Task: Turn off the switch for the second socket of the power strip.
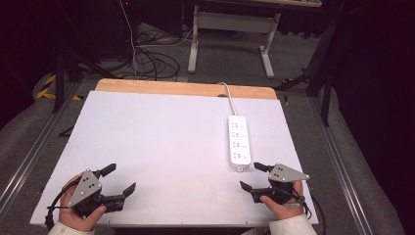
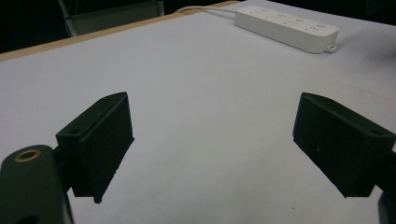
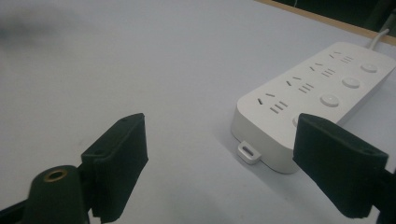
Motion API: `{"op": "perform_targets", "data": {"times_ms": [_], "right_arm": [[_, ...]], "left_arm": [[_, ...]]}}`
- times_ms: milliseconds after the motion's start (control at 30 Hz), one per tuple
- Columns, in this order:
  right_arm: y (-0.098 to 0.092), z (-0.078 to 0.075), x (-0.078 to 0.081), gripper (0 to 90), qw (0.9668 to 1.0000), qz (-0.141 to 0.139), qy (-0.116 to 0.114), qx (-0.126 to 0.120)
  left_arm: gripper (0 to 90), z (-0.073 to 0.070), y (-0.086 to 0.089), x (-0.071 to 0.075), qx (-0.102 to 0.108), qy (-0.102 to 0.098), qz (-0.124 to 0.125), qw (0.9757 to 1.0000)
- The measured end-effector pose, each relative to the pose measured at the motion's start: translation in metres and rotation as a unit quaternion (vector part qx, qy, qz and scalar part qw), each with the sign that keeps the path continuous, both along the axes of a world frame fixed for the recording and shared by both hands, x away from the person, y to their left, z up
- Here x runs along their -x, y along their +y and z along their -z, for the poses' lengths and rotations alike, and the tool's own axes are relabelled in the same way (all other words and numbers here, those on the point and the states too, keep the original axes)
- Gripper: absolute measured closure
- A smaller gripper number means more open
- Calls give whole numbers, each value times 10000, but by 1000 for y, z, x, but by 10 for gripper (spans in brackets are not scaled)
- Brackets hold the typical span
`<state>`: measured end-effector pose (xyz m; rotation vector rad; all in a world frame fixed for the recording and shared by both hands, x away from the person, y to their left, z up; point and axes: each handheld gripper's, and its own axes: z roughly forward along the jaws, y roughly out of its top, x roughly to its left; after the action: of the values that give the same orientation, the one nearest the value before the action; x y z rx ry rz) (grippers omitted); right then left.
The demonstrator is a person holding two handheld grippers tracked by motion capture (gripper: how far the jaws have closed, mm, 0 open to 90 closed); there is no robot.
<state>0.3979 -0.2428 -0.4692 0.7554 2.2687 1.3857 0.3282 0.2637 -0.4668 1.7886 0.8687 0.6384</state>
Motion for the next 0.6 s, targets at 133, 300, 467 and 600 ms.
{"op": "perform_targets", "data": {"times_ms": [133,300,467,600], "right_arm": [[0,0,1,184,10000,-18,7,-11],[0,-2,1,186,10000,-26,-14,-29],[1,-3,1,213,10000,-31,-18,-26],[0,-5,1,229,10000,-43,-25,-39]], "left_arm": [[127,0,0,1,-87,-59,-19,9999],[125,-1,1,1,-152,-56,-33,9999],[125,-2,0,2,-61,-29,-70,10000],[127,-1,1,1,-206,-38,-146,9997]]}}
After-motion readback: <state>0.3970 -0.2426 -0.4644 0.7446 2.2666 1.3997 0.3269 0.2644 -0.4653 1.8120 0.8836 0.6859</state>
